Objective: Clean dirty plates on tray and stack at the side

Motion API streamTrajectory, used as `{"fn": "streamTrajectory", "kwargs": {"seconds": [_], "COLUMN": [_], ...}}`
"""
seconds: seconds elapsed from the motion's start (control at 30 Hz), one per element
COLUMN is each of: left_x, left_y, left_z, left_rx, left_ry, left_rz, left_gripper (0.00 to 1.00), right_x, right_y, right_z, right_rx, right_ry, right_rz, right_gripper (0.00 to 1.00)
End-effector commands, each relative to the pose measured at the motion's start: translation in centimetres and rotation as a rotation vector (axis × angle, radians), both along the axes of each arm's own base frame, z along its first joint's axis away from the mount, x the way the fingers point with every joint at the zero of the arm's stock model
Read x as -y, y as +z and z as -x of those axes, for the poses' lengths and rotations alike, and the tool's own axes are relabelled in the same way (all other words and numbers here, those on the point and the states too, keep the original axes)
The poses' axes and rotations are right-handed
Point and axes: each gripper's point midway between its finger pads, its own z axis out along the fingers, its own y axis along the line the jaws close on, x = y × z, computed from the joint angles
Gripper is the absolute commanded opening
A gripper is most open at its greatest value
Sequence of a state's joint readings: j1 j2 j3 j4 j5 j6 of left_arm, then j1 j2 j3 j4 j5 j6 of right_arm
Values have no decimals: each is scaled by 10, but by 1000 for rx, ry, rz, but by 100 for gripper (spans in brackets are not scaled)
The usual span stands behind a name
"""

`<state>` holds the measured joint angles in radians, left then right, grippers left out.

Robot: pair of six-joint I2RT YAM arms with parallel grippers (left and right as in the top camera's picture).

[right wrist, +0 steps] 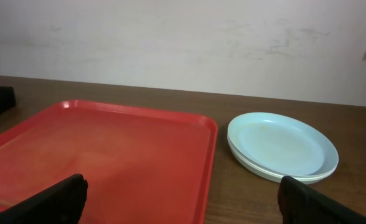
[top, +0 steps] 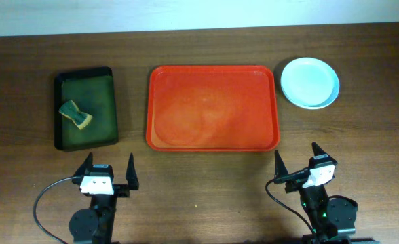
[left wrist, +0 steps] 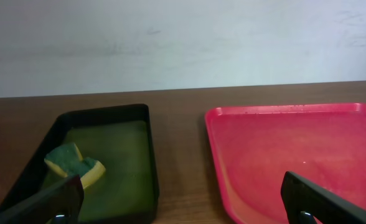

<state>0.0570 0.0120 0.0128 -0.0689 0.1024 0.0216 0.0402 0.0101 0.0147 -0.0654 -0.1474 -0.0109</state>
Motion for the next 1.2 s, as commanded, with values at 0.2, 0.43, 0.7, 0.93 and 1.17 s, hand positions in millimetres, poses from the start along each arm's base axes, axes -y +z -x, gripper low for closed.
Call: {"fn": "streamTrajectory", "kwargs": {"seconds": [0.2, 0.43, 0.7, 0.93, 1.17], "left_x": [-18, -24, -22, -22, -21], "left_y": [-5, -5, -4, -4, -4], "left_z": [1, 1, 1, 1, 1], "left_rx": [-16, -14, -12, -11, -11], "left_ry": [110, 144, 133, 131, 131], "left_rz": [45, 49, 42, 42, 42], "left_gripper": [99, 99, 99, 99, 99], "right_x": [-2, -2, -2, -2, -2], "right_y": [-3, -3, -3, -3, -3], "right_z": [0, 0, 0, 0, 0], "right_rx": [-3, -3, -3, -3, -3], "right_ry": [10, 10, 10, 10, 10], "right_rz": [-3, -3, -3, -3, -3], "right_gripper": [98, 98, 98, 98, 98]}}
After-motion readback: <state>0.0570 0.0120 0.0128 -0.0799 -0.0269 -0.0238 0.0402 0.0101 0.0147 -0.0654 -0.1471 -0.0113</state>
